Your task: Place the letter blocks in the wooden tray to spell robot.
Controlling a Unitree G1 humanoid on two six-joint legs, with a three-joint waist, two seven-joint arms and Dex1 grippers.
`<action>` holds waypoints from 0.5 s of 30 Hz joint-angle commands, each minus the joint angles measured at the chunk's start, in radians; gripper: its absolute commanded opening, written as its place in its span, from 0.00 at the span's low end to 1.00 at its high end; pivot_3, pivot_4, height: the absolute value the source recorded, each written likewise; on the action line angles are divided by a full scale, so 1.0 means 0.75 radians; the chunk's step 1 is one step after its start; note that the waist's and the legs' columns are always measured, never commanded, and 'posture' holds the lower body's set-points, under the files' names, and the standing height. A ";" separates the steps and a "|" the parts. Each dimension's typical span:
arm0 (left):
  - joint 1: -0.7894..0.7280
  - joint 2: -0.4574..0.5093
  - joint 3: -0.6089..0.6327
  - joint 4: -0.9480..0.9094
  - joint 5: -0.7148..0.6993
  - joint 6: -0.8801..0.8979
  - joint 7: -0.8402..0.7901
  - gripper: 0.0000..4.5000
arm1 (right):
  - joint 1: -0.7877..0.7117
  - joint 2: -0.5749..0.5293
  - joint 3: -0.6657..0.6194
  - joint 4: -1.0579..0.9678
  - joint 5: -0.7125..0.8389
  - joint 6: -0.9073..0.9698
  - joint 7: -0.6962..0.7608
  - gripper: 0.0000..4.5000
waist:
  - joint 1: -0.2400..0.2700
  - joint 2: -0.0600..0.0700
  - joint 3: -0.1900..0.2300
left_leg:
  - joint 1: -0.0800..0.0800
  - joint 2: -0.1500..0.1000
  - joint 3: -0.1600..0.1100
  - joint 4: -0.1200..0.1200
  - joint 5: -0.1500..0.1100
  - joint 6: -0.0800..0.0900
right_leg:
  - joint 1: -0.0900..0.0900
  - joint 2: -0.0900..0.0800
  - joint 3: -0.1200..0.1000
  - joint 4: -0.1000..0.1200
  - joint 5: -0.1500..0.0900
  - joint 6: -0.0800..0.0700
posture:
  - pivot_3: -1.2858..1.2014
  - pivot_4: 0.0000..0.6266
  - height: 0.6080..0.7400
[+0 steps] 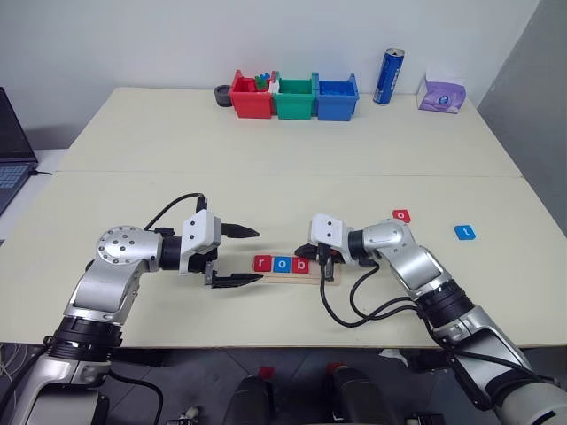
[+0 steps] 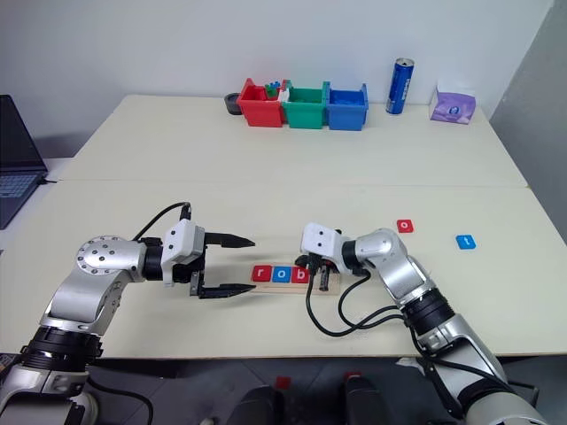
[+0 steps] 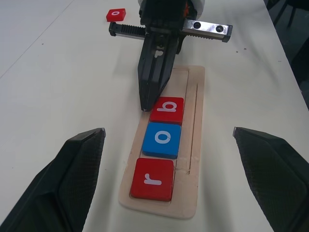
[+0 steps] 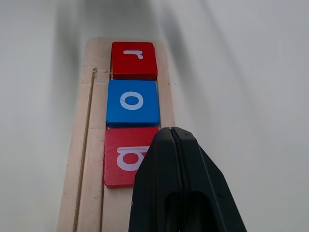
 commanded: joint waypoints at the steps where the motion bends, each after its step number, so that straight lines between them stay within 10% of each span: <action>1: -0.009 0.000 0.009 -0.014 0.001 -0.019 0.004 1.00 | 0.006 -0.005 -0.001 -0.061 0.019 0.013 0.018 0.00 | 0.000 0.000 0.000 | 0.000 0.000 0.000 0.000 0.000 0.000 | 0.000 0.000 0.000 0.000 0.000 0.000 | 0.52 0.24 1.00; 15: -0.006 0.001 0.006 -0.014 -0.004 -0.018 -0.008 1.00 | -0.004 -0.151 -0.079 -0.151 0.109 0.108 0.118 0.00 | 0.001 0.000 0.000 | 0.000 0.000 0.000 0.000 0.000 0.000 | 0.000 0.000 0.000 0.000 0.000 0.000 | 0.52 0.24 1.00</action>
